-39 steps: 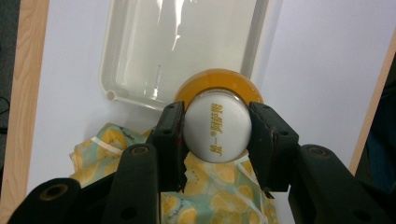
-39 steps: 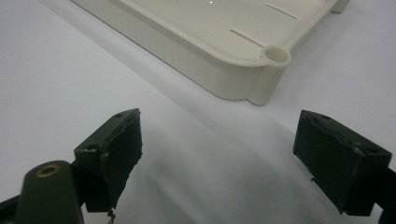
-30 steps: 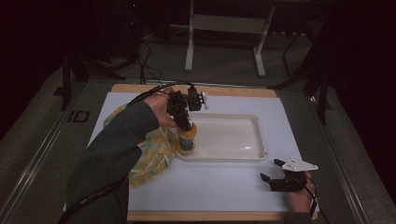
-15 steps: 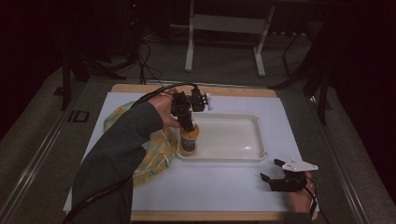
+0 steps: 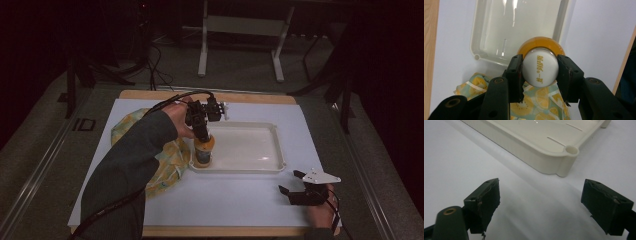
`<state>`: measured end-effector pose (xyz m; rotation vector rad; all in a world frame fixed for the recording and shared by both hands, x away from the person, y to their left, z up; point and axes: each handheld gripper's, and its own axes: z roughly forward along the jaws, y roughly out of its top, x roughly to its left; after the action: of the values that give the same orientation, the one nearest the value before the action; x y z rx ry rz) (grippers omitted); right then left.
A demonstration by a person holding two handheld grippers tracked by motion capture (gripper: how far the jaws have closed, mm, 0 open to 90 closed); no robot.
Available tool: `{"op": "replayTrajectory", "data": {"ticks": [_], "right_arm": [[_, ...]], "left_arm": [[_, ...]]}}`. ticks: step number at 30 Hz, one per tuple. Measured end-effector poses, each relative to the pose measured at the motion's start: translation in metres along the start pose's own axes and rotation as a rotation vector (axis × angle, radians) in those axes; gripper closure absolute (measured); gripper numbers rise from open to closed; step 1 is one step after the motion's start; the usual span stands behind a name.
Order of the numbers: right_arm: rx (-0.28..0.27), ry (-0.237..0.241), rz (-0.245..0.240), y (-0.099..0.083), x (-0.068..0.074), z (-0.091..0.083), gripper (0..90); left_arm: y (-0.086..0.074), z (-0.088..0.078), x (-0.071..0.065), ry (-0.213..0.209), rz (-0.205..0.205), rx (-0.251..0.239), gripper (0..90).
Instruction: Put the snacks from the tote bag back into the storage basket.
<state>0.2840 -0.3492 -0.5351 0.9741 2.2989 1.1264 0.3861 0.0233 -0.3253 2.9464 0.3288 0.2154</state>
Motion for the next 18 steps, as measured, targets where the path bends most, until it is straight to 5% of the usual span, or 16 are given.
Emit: {"op": "replayTrajectory", "data": {"ticks": [18], "right_arm": [[0.0,0.0,0.001,0.0,0.0,0.0,15.1]], "left_arm": [[0.003,0.015,0.002,-0.015,-0.001,0.042,59.1]]}}
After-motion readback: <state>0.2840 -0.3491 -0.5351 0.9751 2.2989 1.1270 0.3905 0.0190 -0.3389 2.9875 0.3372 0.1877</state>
